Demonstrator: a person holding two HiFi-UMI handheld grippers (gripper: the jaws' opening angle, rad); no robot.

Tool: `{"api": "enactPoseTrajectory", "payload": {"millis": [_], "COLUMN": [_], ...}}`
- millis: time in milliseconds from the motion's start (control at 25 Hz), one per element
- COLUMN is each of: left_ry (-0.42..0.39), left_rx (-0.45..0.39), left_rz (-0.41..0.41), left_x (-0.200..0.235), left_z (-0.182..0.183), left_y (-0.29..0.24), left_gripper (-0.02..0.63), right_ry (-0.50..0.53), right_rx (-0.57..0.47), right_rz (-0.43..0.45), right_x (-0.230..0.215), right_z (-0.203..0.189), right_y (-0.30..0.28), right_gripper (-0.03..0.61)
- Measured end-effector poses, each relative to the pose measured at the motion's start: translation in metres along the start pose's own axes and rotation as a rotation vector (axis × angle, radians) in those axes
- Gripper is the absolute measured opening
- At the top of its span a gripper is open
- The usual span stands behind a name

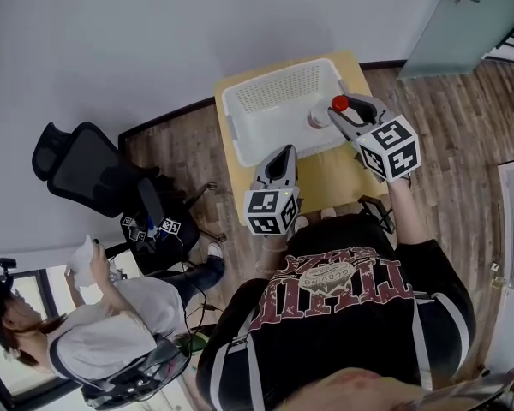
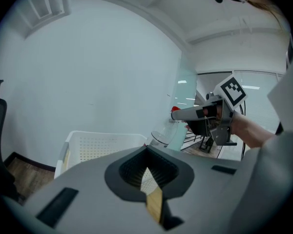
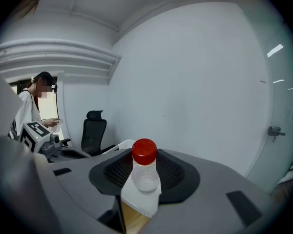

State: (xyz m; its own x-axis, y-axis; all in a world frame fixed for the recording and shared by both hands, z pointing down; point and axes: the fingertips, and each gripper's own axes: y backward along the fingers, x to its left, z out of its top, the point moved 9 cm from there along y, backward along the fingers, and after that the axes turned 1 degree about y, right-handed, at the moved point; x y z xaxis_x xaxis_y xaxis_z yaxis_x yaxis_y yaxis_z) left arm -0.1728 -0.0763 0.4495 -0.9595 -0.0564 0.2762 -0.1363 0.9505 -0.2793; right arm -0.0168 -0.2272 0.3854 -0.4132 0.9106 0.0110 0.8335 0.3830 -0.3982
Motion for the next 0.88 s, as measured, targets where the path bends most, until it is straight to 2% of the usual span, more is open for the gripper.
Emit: {"api": "enactPoseTrajectory", "payload": {"millis": [520,880], "left_ry": [-0.018,-0.035], "left_rx": [0.032,0.045], "left_rz": [-0.089,-0.145], "left_x": [-0.021,-0.033], "left_z": [0.003,0.002], "left_y": [-0.025,-0.037], "left_gripper": [0.032,0.032], "right_ry": [-0.007,-0.02], "right_rx": [-0.046,-0.081], "right_rz": [-0.086,-0.178], "right_x": [-0.013,-0.021], "right_z": [0.008,0.009], "right_y": [0.051,0.087], "right_gripper": [0.158,0.158]}}
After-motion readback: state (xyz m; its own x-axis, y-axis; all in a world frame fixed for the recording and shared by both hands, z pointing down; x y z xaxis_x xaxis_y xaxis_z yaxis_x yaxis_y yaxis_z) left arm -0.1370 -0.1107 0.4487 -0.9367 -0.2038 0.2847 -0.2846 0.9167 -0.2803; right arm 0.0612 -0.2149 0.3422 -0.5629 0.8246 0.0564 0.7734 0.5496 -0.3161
